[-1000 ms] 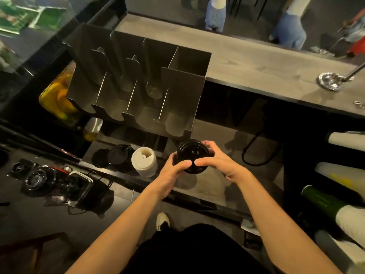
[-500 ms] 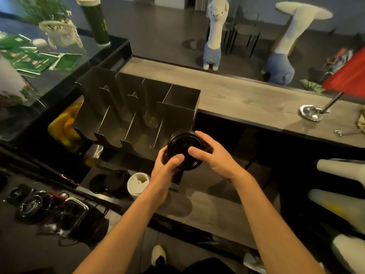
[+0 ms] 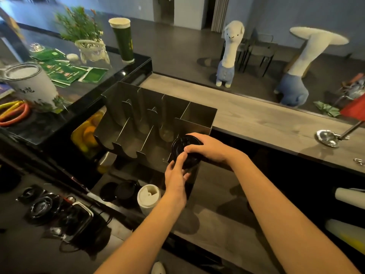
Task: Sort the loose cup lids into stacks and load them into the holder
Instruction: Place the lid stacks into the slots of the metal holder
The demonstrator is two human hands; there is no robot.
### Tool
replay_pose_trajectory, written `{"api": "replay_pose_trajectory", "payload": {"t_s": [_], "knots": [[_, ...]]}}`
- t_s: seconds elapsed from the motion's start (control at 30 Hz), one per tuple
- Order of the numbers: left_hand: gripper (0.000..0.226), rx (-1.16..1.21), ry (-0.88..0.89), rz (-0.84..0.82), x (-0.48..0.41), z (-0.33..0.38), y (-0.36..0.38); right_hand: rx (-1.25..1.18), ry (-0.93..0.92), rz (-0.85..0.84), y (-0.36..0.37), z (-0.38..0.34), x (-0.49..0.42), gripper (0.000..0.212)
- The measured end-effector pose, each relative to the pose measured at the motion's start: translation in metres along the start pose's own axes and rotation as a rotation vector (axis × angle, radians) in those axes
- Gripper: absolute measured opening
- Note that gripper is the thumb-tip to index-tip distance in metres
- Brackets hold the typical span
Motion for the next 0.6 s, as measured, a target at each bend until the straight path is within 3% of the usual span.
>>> {"api": "replay_pose_trajectory", "payload": {"t_s": [0.1,0.23,0.37,0.5,0.6], "knots": [[0.056,0.023,-0.03,0.06,-0.002,0.0,0.008,0.015,0.048,0.008,0.002,0.005,-0.009,0.039],[0.048,0.08,-0.04,0.105,-0.005,0.0,0.013,0.091,0.071,-0.002,-0.001,0.002,-0.013,0.054],[0.031,0.17,-0.103,0.117,-0.004,0.001,0.015,0.148,0.071,-0.006,-0.001,0.004,-0.01,0.056],[0.057,0.275,-0.155,0.144,-0.004,-0.003,0.011,0.328,0.058,-0.011,0.007,0.007,-0.009,0.057],[0.064,0.271,-0.155,0.192,-0.007,-0.007,0.005,0.426,0.031,-0.017,0.013,0.008,-0.01,0.059]]}}
Point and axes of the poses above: each hand's wrist, its own x-axis away from the middle knuckle, its own y-axis out of the palm, z = x × y, the point moved 2 cm from there along -x, towards the middle knuckle, and after that the axes turned 6 degrees about x, right-handed, at the moved point
